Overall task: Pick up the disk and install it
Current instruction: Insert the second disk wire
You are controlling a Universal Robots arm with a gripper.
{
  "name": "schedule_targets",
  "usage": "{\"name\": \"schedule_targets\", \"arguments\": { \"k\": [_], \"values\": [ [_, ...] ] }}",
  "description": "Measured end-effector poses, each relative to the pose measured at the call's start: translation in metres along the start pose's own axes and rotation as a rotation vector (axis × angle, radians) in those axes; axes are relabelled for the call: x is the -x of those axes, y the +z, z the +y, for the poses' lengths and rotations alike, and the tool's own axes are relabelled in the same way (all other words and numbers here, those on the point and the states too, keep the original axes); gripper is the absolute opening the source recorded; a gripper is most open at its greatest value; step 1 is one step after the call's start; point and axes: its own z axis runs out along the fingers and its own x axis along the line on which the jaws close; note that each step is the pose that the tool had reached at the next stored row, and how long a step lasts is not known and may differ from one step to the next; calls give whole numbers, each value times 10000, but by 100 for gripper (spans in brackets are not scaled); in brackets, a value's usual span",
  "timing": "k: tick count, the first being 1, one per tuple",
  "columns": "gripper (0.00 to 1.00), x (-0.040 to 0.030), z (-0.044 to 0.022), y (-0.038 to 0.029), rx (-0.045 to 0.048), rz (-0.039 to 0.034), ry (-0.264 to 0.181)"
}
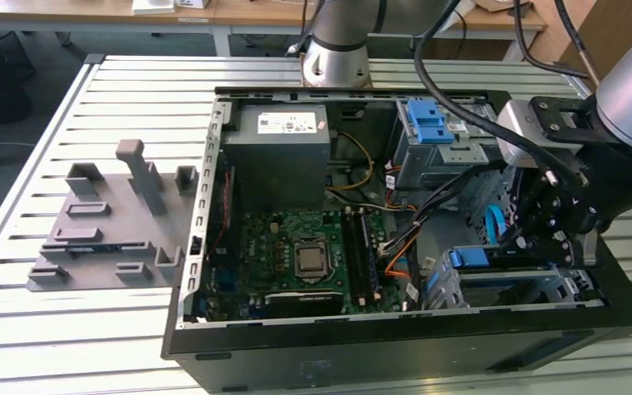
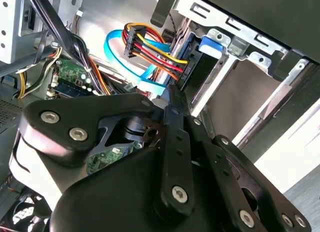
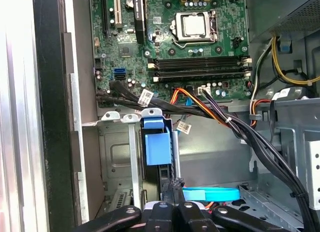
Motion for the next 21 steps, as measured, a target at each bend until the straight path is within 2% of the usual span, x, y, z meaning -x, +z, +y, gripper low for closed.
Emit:
{"name": "schedule_targets", "arguments": {
  "k": [8, 15, 21],
  "values": [
    [11, -1, -5, 16, 1, -2, 2],
    [11, 3, -5, -42, 31, 1, 3],
    [11, 4, -7, -45, 38, 2, 4]
  ]
}}
